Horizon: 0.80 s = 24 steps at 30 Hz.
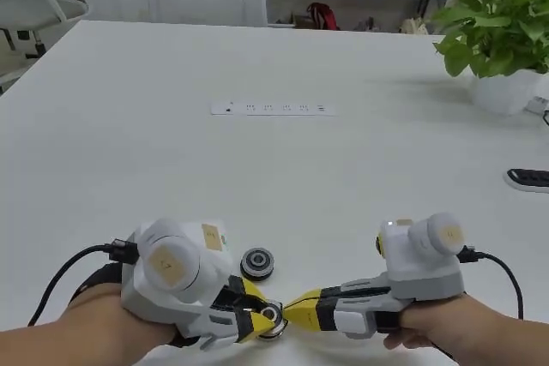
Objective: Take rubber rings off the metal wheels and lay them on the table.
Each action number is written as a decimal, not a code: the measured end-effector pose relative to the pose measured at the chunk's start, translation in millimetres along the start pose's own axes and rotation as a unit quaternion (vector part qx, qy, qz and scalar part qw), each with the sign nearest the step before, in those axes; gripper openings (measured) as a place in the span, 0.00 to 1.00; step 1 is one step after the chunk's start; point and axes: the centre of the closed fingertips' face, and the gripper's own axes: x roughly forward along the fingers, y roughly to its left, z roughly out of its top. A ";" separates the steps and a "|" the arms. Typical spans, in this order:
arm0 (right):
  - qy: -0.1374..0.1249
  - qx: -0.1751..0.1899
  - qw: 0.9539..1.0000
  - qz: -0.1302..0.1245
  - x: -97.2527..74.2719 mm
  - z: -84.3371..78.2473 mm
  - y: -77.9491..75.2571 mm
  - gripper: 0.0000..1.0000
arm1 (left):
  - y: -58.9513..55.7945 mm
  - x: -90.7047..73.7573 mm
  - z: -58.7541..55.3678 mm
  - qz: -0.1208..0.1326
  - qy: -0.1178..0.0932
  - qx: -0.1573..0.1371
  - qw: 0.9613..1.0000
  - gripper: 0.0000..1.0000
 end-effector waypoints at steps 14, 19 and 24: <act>0.008 -0.026 1.000 0.000 2.3 -0.1 2.2 0.00 | 0.4 0.3 0.2 0.001 0.000 -0.002 1.000 0.12; 0.009 -0.032 0.999 0.000 3.0 -0.2 2.4 0.00 | 0.3 0.3 0.3 0.001 0.000 -0.002 1.000 0.12; 0.011 -0.035 0.999 0.003 4.2 0.1 3.9 0.00 | 0.3 0.3 0.3 0.000 0.000 -0.002 1.000 0.12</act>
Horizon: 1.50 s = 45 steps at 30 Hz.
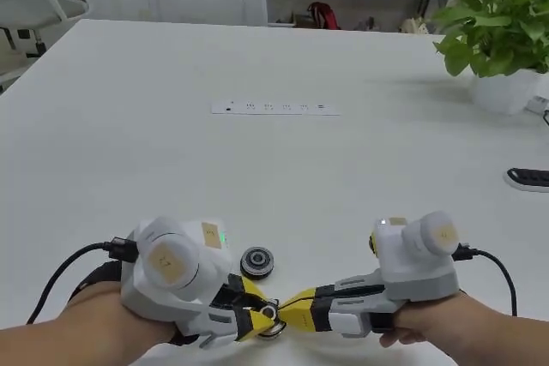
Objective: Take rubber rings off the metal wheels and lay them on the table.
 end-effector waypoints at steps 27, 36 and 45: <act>-0.008 -0.010 1.000 0.010 2.2 3.9 4.4 0.00 | -0.2 -0.6 0.0 -0.003 -0.003 0.001 1.000 0.12; -0.015 -0.009 1.000 0.016 2.5 7.0 6.5 0.00 | -0.1 -0.2 0.0 -0.002 -0.003 0.001 1.000 0.12; -0.022 -0.012 1.000 0.018 1.3 9.6 7.9 0.00 | -0.1 0.0 0.0 -0.001 -0.003 0.002 1.000 0.12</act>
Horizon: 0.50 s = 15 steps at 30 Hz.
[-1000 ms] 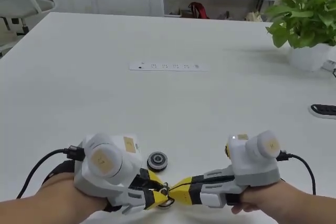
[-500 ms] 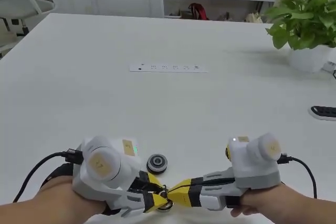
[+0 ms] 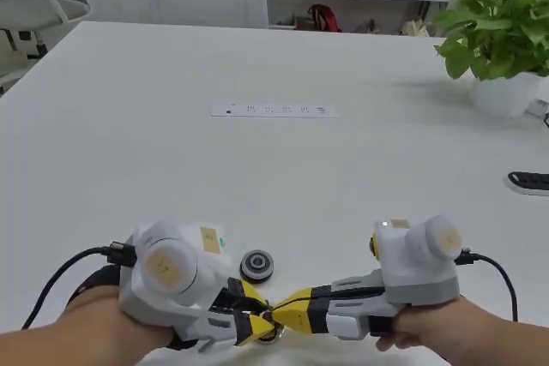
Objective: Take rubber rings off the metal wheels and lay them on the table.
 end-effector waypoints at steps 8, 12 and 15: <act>0.002 -0.004 1.000 -0.010 -1.6 -1.1 -4.9 0.00 | 0.6 0.3 0.8 0.001 -0.009 0.000 1.000 0.13; 0.002 -0.004 1.000 -0.012 -2.3 -1.8 -5.8 0.00 | 0.8 0.2 1.3 -0.002 -0.012 -0.006 1.000 0.13; 0.000 -0.002 1.000 -0.013 -3.0 -0.6 -6.3 0.00 | 0.6 0.1 1.3 -0.003 -0.012 -0.007 1.000 0.14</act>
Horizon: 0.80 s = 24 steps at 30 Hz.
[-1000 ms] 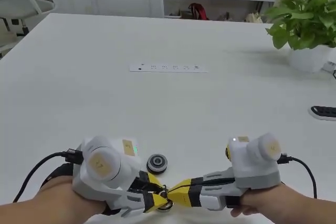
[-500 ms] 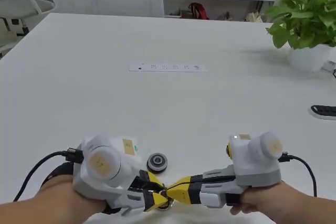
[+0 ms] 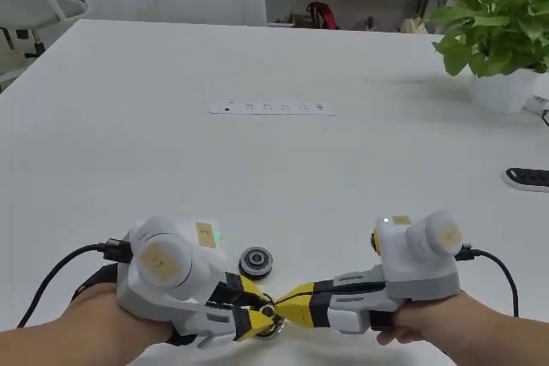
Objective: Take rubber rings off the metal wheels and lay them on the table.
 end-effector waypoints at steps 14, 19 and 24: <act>-0.002 0.002 1.000 -0.004 -0.8 0.7 -1.4 0.00 | -3.2 -7.8 4.7 -0.010 -0.010 0.017 1.000 0.18; -0.003 0.003 1.000 -0.003 -1.1 0.5 -1.8 0.00 | -5.9 -10.3 6.6 -0.011 -0.015 0.020 1.000 0.22; -0.004 0.006 1.000 -0.003 -1.2 0.4 -2.6 0.00 | -7.7 -14.4 11.6 -0.014 -0.026 0.009 1.000 0.25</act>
